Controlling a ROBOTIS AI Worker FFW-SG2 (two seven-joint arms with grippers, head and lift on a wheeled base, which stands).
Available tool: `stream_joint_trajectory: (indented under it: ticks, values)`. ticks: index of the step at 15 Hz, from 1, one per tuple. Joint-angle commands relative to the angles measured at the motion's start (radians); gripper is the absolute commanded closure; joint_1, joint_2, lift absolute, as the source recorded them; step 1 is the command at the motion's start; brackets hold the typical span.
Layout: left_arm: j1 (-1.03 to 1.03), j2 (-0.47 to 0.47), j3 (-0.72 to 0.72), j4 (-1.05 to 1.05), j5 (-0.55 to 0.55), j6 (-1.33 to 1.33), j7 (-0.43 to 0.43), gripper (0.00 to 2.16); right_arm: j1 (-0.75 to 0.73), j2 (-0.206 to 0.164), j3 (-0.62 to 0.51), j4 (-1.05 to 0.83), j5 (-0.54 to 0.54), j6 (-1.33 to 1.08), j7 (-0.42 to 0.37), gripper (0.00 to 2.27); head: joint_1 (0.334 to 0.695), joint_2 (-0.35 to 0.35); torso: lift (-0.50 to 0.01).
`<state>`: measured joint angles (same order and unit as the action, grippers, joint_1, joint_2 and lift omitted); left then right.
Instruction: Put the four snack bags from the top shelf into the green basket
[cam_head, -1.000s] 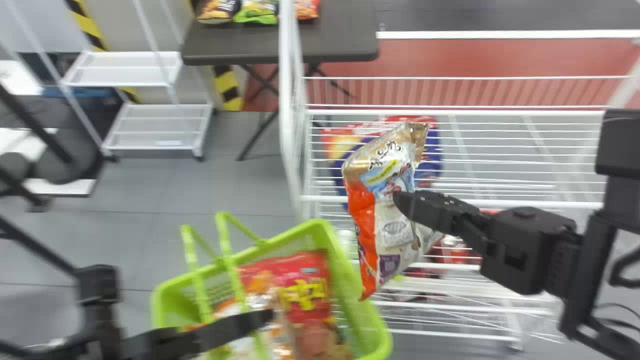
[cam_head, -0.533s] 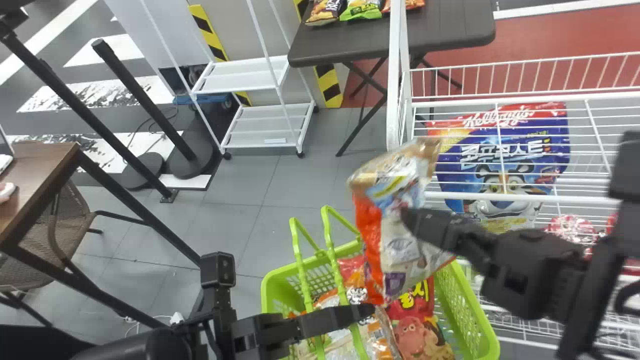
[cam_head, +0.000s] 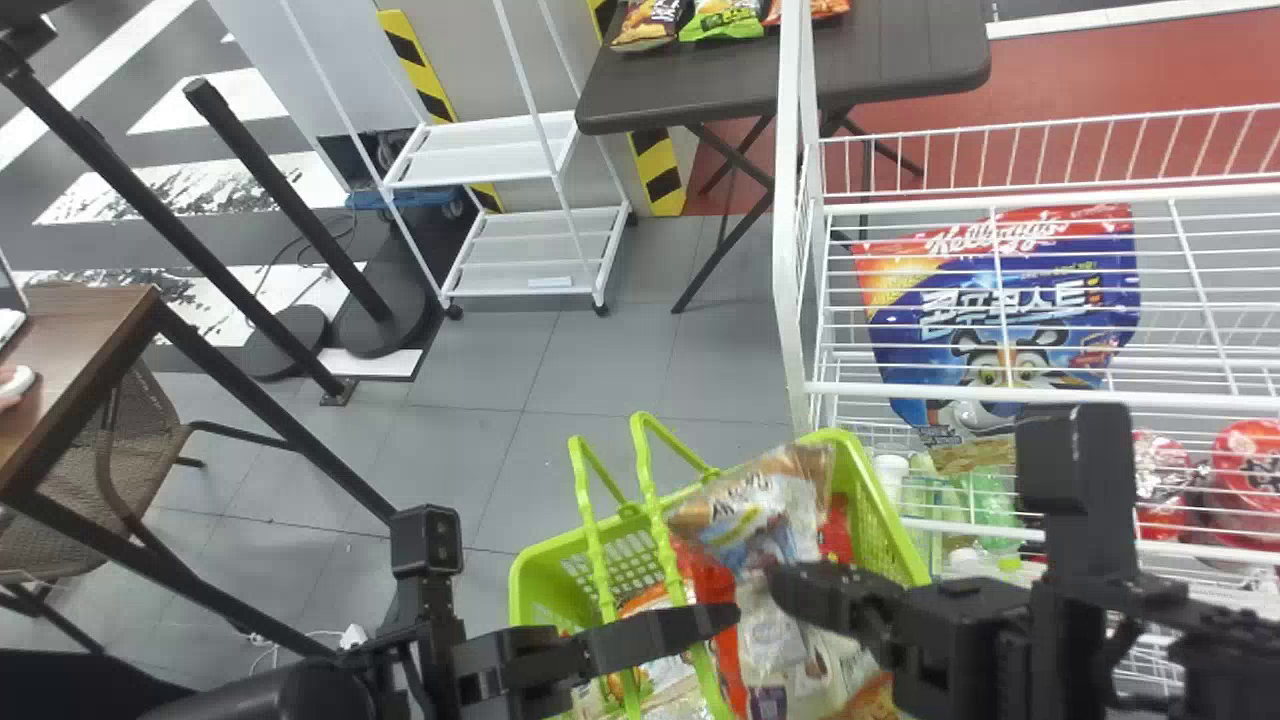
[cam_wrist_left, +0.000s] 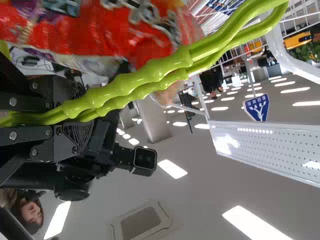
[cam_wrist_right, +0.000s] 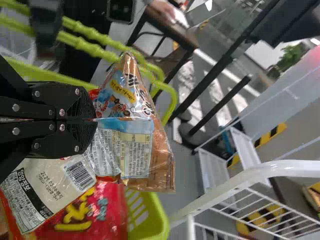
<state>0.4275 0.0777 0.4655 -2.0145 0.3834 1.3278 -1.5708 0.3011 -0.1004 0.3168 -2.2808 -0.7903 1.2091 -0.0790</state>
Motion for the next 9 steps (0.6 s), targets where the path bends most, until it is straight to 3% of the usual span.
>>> stream_joint_trajectory:
  ticks: [1,2,3,5,9]
  values:
    - [0.0,0.002,0.001,-0.001,0.009,0.0,-0.01,2.15,-0.028,-0.001,-0.004,0.004,0.016,0.146,-0.024,2.25,0.695,0.35,0.0]
    - [0.0,0.002,-0.001,-0.001,0.009,0.0,-0.01,2.15,-0.042,-0.001,-0.001,0.007,0.029,0.198,-0.025,2.18,0.695,0.35,0.0]
    - [-0.001,0.002,-0.001,-0.003,0.009,0.0,-0.01,2.15,-0.053,-0.002,-0.002,0.006,0.048,0.235,-0.024,1.67,0.695,0.35,0.0]
    - [-0.003,0.002,-0.002,-0.001,0.006,0.0,-0.01,2.15,-0.054,-0.007,-0.016,-0.011,0.079,0.241,-0.021,0.0,0.695,0.35,0.0]
    - [-0.003,0.004,-0.001,0.0,0.005,0.0,-0.01,2.15,-0.028,-0.009,-0.174,-0.144,0.043,0.248,0.025,0.02,0.695,0.35,0.0]
